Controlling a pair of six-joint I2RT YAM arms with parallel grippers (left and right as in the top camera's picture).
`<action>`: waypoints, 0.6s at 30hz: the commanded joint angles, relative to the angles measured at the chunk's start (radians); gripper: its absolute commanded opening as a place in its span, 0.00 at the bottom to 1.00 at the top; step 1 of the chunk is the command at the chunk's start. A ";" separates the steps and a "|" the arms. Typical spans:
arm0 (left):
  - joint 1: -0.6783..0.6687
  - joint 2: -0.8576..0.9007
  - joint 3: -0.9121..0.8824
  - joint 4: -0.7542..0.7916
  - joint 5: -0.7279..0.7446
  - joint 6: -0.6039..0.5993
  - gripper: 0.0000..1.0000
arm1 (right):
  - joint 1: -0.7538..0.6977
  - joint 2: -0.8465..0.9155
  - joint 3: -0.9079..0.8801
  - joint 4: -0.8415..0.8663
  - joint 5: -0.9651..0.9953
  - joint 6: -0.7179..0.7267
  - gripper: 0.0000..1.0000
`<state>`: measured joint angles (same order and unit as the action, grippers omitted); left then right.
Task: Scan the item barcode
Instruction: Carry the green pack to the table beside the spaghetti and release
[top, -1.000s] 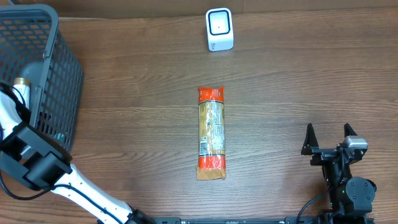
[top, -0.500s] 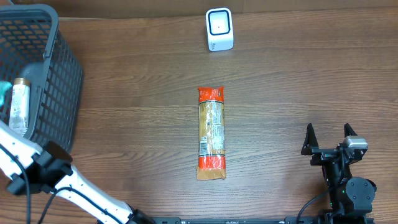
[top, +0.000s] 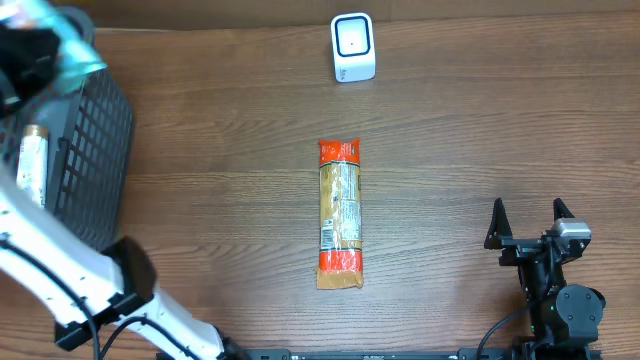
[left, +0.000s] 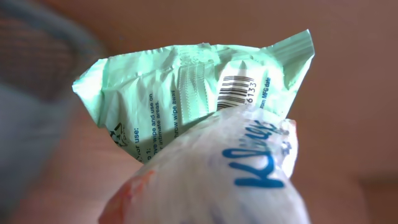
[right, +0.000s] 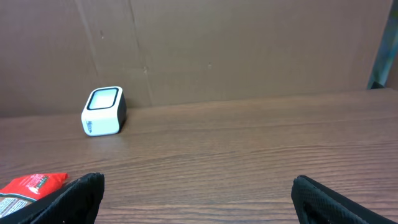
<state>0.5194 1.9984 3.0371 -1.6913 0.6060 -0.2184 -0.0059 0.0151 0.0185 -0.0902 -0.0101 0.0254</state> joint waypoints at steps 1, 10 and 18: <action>-0.153 -0.018 -0.030 0.002 0.056 0.062 0.04 | -0.002 -0.008 -0.010 0.006 0.012 -0.004 1.00; -0.590 -0.018 -0.436 0.002 -0.251 0.061 0.04 | -0.002 -0.008 -0.010 0.006 0.012 -0.004 1.00; -0.829 -0.018 -0.912 0.051 -0.496 -0.027 0.04 | -0.002 -0.008 -0.010 0.006 0.012 -0.004 1.00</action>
<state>-0.2661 1.9965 2.2345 -1.6615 0.2626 -0.1932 -0.0059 0.0151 0.0185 -0.0895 -0.0097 0.0261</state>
